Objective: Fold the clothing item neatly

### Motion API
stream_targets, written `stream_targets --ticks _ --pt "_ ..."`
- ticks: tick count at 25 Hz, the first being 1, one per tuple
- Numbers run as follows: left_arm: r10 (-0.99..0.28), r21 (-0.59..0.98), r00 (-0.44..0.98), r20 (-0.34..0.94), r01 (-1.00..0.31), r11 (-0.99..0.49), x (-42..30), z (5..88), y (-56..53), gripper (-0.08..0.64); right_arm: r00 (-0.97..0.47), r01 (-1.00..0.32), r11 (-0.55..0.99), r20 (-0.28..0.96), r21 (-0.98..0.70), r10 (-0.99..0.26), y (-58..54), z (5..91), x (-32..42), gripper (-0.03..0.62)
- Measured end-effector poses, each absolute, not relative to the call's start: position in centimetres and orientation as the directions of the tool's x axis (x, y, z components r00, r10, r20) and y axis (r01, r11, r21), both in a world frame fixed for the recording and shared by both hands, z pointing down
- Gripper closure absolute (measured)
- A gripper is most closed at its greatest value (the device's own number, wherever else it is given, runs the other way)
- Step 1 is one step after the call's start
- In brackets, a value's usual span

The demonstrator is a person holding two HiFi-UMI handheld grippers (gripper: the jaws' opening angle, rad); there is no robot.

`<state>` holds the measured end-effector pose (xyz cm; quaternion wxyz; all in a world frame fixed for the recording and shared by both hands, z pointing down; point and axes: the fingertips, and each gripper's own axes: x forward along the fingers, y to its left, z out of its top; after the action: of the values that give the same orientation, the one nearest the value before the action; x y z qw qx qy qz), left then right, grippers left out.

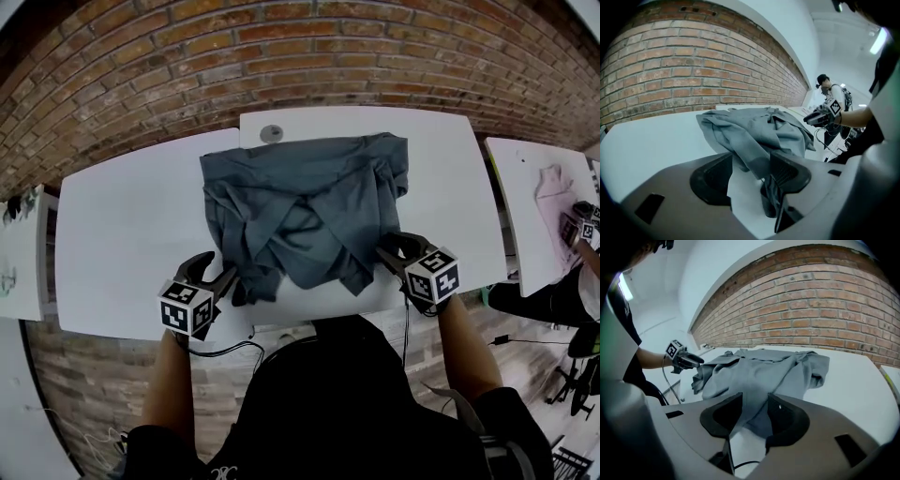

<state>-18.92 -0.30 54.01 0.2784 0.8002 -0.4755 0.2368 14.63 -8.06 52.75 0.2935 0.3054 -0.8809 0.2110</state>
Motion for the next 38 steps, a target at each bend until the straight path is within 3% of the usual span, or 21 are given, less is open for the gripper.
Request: stream_targets --ticks 8,12,17,19,21,29,34,38 --pt "-0.627 0.34 0.468 0.623 -0.884 -0.321 -17.2 55.6 0.2 0.33 -0.622 -0.733 0.6 0.672 -0.32 -0.402 -5.1 55.8 14.3 0.442" --pt "-0.615 0.388 0.474 0.63 -0.878 -0.279 -16.5 56.3 -0.4 0.336 -0.623 -0.72 0.608 0.698 -0.334 -0.354 -3.8 56.2 13.2 0.442" --pt "-0.626 0.363 0.435 0.648 -0.898 -0.249 -16.9 56.2 -0.8 0.486 -0.574 -0.73 0.619 0.752 -0.291 -0.325 -3.2 57.3 12.7 0.447" --pt "-0.623 0.353 0.426 0.656 -0.903 -0.246 -17.0 56.0 -0.8 0.505 -0.55 -0.724 0.651 0.761 -0.229 -0.344 -3.4 57.2 12.6 0.564" --pt "-0.626 0.327 0.42 0.657 -0.907 -0.266 -17.0 55.2 -0.7 0.515 -0.55 -0.709 0.677 0.755 -0.196 -0.357 -3.4 56.4 12.4 0.578" --pt "-0.69 0.334 0.486 0.537 -0.873 -0.355 -16.4 47.2 -2.2 0.515 -0.726 -0.646 0.672 0.563 -0.363 -0.394 -5.4 48.0 11.6 0.578" --pt "-0.734 0.395 0.505 0.453 -0.852 -0.343 -16.6 42.7 -5.8 0.515 -0.787 -0.608 0.664 0.44 -0.436 -0.432 -9.5 42.5 11.1 0.578" --pt "-0.763 0.44 0.493 0.418 -0.845 -0.304 -17.4 40.4 -9.7 0.515 -0.803 -0.59 0.678 0.409 -0.438 -0.434 -13.8 40.1 10.3 0.578"
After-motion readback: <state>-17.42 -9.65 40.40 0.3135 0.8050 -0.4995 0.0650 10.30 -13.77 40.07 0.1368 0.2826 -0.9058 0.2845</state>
